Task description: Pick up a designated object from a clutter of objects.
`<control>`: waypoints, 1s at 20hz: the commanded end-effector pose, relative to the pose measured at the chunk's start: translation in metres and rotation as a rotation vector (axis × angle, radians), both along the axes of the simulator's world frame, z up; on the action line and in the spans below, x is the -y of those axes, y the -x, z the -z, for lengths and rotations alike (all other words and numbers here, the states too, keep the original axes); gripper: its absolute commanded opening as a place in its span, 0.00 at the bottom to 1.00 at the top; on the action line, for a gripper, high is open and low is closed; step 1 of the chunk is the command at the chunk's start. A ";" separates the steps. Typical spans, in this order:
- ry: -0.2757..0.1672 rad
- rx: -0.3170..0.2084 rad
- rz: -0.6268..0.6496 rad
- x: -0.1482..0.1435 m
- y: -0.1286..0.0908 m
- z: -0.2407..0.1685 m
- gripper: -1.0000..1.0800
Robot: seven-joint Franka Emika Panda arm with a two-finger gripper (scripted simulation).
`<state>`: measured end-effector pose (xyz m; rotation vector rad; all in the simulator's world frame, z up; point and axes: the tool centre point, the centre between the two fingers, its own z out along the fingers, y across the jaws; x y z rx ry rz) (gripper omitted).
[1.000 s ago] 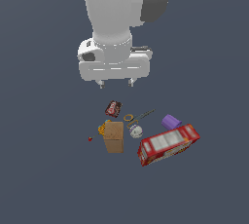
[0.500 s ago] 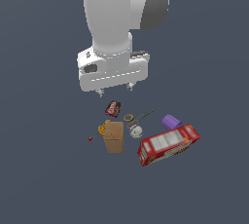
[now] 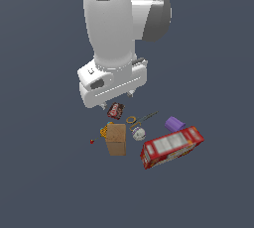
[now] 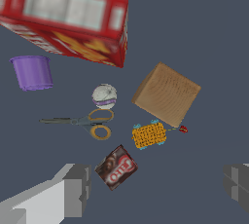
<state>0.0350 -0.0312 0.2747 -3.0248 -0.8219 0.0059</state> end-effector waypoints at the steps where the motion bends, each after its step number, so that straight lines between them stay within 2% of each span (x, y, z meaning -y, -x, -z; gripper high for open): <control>1: 0.001 0.001 -0.067 0.001 -0.005 0.005 0.96; 20: 0.005 0.003 -0.563 0.005 -0.039 0.043 0.96</control>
